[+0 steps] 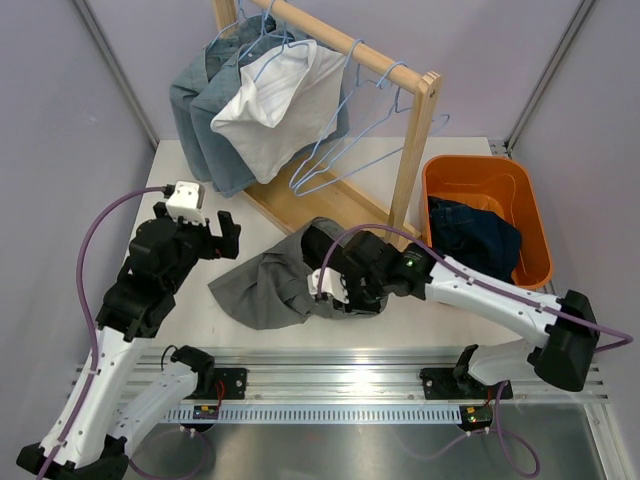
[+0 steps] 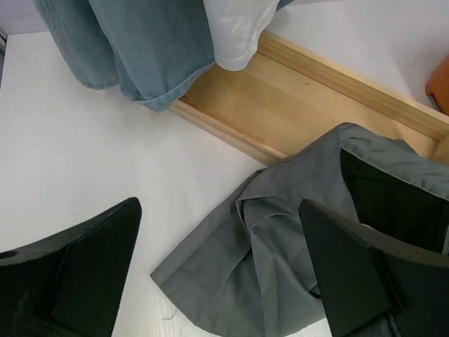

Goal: Remove the skirt from the hanger
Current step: Pick up the skirt from the center of the board.

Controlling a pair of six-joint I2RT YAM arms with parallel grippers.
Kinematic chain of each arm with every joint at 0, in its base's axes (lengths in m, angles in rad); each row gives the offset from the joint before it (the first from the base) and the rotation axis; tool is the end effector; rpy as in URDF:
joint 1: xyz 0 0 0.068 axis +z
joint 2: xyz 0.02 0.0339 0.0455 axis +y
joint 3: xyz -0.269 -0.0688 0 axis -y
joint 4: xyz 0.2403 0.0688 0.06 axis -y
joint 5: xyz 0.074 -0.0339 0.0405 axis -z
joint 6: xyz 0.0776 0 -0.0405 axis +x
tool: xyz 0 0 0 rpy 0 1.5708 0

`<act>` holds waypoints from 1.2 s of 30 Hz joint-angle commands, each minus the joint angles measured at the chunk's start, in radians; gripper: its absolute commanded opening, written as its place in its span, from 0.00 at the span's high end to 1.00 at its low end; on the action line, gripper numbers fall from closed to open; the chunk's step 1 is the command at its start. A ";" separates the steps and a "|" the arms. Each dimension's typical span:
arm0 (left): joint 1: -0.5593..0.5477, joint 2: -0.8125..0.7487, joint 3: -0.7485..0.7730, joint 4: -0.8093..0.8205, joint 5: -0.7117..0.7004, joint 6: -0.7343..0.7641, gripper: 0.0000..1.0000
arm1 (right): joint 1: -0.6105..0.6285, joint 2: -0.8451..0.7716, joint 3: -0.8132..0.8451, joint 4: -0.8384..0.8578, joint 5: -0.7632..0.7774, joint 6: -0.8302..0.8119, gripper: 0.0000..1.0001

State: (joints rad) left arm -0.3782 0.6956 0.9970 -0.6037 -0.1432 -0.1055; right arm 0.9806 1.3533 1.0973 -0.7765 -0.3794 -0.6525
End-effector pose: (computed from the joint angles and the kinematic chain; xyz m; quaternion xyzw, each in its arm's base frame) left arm 0.1613 -0.0522 0.3696 0.0672 0.8018 -0.0856 0.5877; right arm 0.1345 0.2524 0.2479 -0.7243 0.6117 0.2220 0.2279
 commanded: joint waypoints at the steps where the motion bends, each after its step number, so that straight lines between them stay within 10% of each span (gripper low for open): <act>1: 0.004 0.005 0.000 0.097 0.033 0.021 0.01 | -0.003 -0.089 0.052 -0.220 -0.112 -0.193 0.94; 16: 0.004 -0.001 -0.040 0.194 0.039 0.069 0.01 | -0.361 -0.332 0.484 -0.472 -0.118 -0.322 1.00; 24: 0.004 -0.005 -0.043 0.298 0.014 0.130 0.01 | -0.439 -0.336 0.820 -0.245 -0.037 -0.018 1.00; 36: 0.002 0.015 -0.029 0.324 0.017 0.194 0.01 | -0.479 -0.269 1.056 0.129 0.619 0.030 1.00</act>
State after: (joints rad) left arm -0.3782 0.7136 0.9550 -0.3470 -0.1207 0.0608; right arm 0.5262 1.0527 2.1056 -0.8448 -0.0193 -0.6430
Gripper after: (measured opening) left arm 0.987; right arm 0.010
